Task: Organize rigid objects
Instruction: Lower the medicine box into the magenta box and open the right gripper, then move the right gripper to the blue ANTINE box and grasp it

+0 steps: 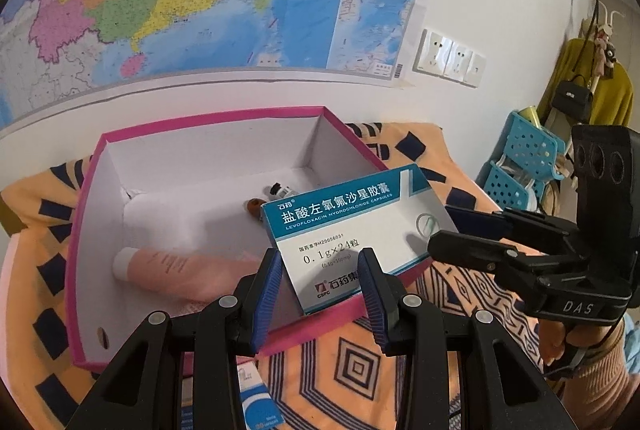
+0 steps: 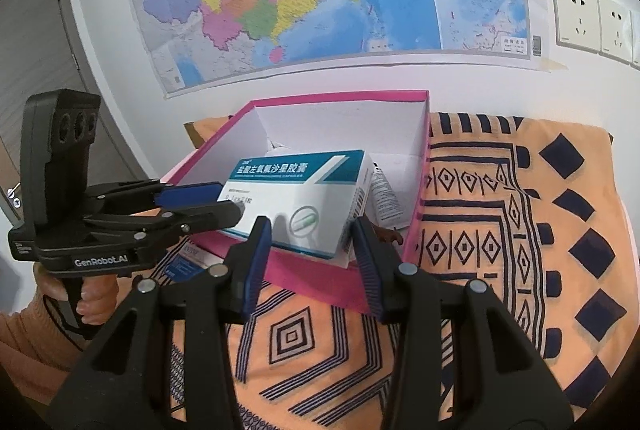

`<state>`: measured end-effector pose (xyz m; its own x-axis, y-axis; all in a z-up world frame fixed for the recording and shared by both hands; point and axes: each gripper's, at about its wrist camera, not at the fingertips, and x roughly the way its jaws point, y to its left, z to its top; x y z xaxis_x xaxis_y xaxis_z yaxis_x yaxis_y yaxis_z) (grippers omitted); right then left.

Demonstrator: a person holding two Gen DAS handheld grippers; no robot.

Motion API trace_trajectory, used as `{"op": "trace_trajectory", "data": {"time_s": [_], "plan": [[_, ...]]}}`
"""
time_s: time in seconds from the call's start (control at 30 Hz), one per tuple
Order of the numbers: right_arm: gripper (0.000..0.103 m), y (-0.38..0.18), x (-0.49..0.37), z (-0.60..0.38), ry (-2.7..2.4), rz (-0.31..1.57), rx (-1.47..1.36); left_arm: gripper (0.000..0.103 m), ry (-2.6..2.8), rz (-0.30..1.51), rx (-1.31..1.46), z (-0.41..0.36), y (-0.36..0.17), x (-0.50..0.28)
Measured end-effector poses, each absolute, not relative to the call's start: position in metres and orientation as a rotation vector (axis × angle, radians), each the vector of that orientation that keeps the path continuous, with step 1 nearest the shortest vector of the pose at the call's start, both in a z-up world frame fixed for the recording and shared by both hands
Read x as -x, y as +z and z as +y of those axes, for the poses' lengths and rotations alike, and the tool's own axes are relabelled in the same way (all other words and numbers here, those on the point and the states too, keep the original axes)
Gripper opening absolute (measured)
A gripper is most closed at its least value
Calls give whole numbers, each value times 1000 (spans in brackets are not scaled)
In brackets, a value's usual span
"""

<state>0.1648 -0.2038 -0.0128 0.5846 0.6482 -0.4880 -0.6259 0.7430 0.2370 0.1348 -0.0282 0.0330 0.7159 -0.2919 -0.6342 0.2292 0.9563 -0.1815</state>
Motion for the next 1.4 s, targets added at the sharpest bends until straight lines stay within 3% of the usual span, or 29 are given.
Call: {"op": "trace_trajectory", "data": {"time_s": [0.67, 0.8, 0.9, 1.1, 1.4], "plan": [[46, -30, -182, -196, 651, 655, -31, 40, -238, 787, 164, -18, 8, -165], [46, -29, -176, -202, 631, 641, -37, 42, -219, 720, 167, -10, 12, -140], [46, -29, -165, -204, 643, 623, -34, 51, -207, 660, 152, -1, 17, -114], [46, -27, -138, -197, 732, 591, -24, 56, -164, 594, 149, 29, 20, -64], [47, -59, -121, -154, 897, 692, -10, 58, -52, 707, 209, 79, -23, -43]]}}
